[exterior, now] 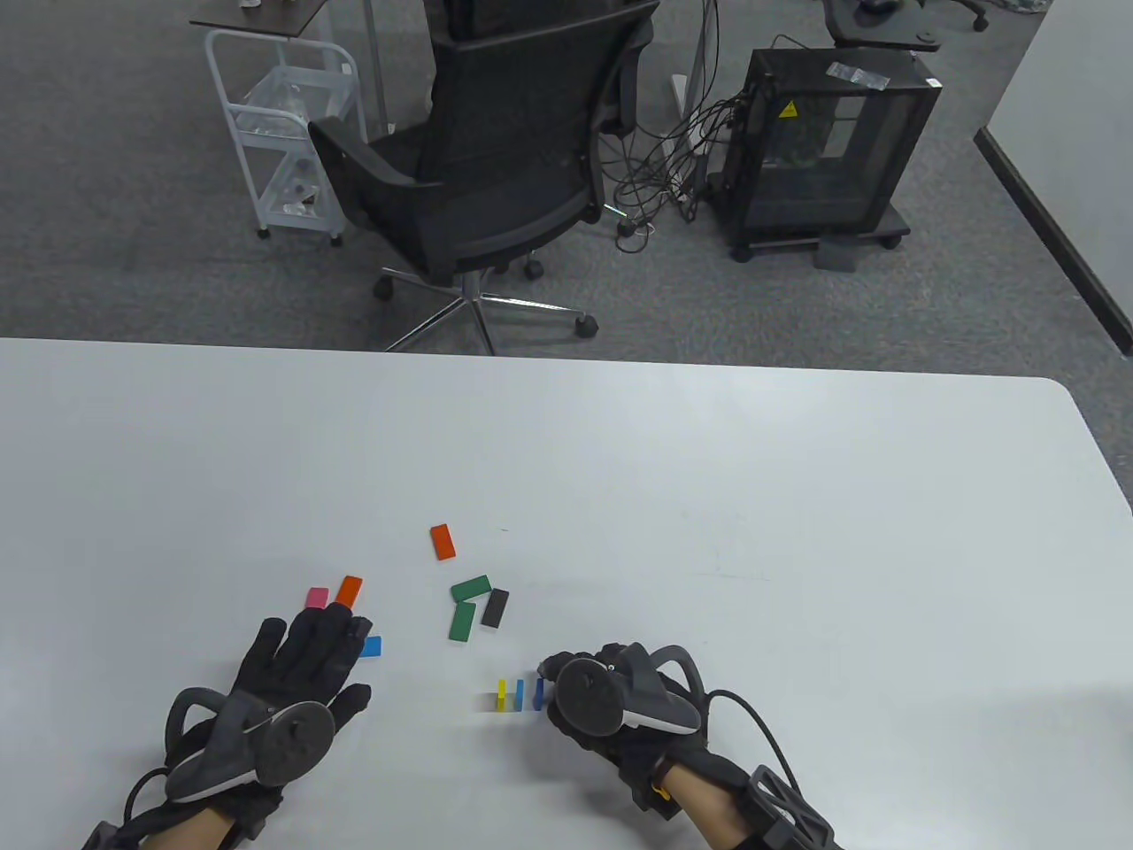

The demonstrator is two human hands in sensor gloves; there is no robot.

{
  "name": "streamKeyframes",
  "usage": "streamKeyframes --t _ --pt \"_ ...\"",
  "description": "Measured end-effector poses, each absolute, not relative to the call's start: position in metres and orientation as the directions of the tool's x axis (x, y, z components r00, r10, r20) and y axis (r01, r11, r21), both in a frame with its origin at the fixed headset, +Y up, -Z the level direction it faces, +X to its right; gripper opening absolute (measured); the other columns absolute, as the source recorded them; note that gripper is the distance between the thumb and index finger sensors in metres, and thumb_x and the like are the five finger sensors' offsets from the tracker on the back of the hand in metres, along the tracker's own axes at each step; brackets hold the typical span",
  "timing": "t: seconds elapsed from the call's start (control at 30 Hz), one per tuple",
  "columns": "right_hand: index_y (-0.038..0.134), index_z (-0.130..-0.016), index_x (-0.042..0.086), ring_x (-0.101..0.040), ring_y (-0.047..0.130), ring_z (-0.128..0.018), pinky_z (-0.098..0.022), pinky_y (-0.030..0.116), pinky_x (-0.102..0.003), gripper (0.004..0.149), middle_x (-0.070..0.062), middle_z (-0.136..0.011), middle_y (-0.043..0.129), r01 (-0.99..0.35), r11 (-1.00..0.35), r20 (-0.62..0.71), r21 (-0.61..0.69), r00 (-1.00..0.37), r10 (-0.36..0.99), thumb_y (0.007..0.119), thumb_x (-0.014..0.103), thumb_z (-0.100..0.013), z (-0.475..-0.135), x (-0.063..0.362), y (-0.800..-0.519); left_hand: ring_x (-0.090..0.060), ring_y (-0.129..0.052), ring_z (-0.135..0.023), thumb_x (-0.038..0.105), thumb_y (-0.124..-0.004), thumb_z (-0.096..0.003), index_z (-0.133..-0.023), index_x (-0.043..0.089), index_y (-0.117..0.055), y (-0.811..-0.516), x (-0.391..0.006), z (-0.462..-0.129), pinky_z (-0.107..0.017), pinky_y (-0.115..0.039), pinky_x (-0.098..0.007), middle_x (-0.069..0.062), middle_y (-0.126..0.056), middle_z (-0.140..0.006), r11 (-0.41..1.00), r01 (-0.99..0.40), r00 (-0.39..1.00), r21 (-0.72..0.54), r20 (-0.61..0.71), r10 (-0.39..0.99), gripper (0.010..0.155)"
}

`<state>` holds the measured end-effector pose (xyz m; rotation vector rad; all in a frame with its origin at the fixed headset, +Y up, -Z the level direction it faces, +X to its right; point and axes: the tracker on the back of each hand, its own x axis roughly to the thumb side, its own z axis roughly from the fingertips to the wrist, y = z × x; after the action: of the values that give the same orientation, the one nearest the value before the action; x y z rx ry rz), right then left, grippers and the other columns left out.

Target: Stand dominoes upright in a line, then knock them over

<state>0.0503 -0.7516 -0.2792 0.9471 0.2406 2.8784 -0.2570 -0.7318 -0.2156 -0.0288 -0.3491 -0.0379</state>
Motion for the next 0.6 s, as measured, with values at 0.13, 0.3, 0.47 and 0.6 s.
streamKeyframes --t 0.13,0.3,0.47,0.6 --pt "0.066 -0.102 0.011 -0.024 0.091 -0.081 -0.073 0.061 -0.050 0.058 -0.012 -0.093 0.084 -0.041 -0.983 0.584 0.177 -0.800 0.139 0.077 0.040 -0.053 -0.2783 0.0499 -0.7519 -0.038 -0.040 -0.121 0.055 -0.037 -0.0684 -0.127 0.018 -0.036 -0.7319 -0.2568 -0.2156 -0.089 -0.026 -0.055 -0.012 -0.038 -0.134 0.999 0.043 0.939 -0.023 0.342 -0.032 0.069" --pt "0.064 -0.104 0.010 -0.025 0.091 -0.082 -0.073 0.060 -0.051 0.061 -0.012 -0.093 0.084 -0.037 -0.983 0.584 0.180 -0.800 0.137 0.077 0.041 -0.053 -0.2778 0.0501 -0.7520 -0.038 -0.039 -0.121 0.054 -0.037 -0.0684 -0.127 0.018 -0.036 -0.7319 -0.2567 -0.2156 -0.089 -0.026 -0.054 -0.012 -0.038 -0.134 0.999 0.042 0.939 -0.023 0.343 -0.032 0.069" --pt "0.057 -0.108 0.011 -0.027 0.088 -0.085 -0.074 0.058 -0.052 0.066 -0.014 -0.098 0.079 -0.013 -0.980 0.584 0.198 -0.802 0.128 0.076 0.042 -0.054 -0.2768 0.0515 -0.7523 -0.038 -0.040 -0.121 0.055 -0.037 -0.0684 -0.127 0.018 -0.036 -0.7318 -0.2567 -0.2156 -0.089 -0.026 -0.054 -0.012 -0.038 -0.134 0.999 0.042 0.939 -0.021 0.343 -0.032 0.069" --pt "0.051 -0.112 0.012 -0.030 0.084 -0.089 -0.075 0.056 -0.054 0.070 -0.014 -0.103 0.073 0.022 -0.978 0.580 0.205 -0.808 0.103 0.076 0.042 -0.054 -0.2764 0.0556 -0.7505 -0.038 -0.039 -0.121 0.055 -0.037 -0.0684 -0.127 0.018 -0.036 -0.7318 -0.2570 -0.2155 -0.089 -0.026 -0.054 -0.012 -0.038 -0.134 0.999 0.040 0.939 -0.018 0.342 -0.031 0.069"
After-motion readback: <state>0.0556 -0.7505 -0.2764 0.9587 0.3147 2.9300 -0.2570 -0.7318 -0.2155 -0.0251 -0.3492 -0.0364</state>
